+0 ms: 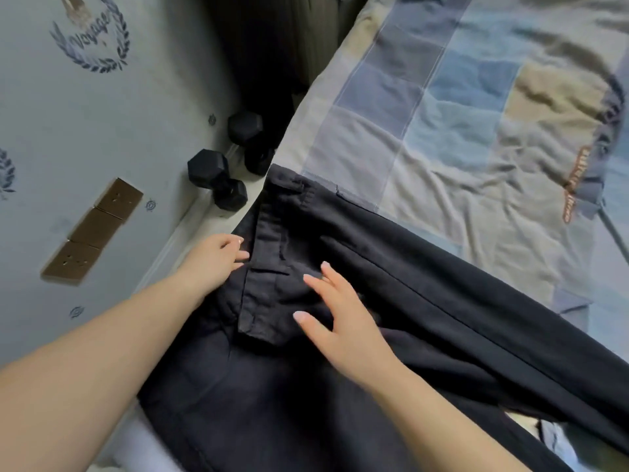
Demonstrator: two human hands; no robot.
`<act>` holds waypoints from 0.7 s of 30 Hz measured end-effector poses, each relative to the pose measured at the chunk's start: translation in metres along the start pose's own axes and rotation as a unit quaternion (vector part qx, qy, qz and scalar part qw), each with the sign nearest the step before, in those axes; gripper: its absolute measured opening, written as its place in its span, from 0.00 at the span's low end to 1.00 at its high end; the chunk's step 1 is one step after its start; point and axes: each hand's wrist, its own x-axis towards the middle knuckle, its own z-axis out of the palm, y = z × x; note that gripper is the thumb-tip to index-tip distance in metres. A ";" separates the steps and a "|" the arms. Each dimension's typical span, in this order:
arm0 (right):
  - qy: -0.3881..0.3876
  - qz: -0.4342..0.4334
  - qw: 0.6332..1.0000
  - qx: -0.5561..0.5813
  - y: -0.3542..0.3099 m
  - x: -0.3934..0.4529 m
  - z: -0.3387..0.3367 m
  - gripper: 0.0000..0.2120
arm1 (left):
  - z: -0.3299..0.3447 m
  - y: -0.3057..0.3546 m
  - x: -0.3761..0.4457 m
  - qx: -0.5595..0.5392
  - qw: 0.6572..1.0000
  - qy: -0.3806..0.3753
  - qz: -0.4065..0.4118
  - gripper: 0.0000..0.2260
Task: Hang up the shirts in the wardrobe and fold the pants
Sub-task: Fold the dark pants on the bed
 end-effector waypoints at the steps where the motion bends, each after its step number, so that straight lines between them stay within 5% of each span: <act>1: 0.076 0.004 0.997 0.002 0.010 0.007 -0.013 0.24 | 0.002 0.008 0.006 -0.031 0.999 0.003 -0.011 0.14; 4: 0.219 0.060 0.970 -0.084 0.044 0.027 -0.065 0.20 | 0.010 0.026 0.025 -0.025 1.000 -0.009 0.003 0.16; 9: 0.154 0.122 0.937 -0.289 0.096 0.028 -0.111 0.25 | 0.031 0.044 0.058 0.033 0.996 0.061 0.050 0.25; 12: 0.158 0.114 0.927 -0.320 0.110 0.031 -0.117 0.28 | 0.047 0.046 0.067 0.046 0.989 0.125 0.059 0.19; 14: 0.168 0.107 0.930 -0.310 0.113 0.037 -0.115 0.29 | 0.053 0.046 0.070 0.005 0.990 0.118 0.079 0.05; 17: 0.149 0.042 0.937 -0.312 0.115 0.039 -0.105 0.30 | 0.053 0.052 0.077 -0.051 0.988 0.094 0.109 0.09; 21: 0.119 0.006 0.890 -0.439 0.123 0.039 -0.100 0.17 | 0.048 0.074 0.076 -0.083 0.983 0.056 0.156 0.08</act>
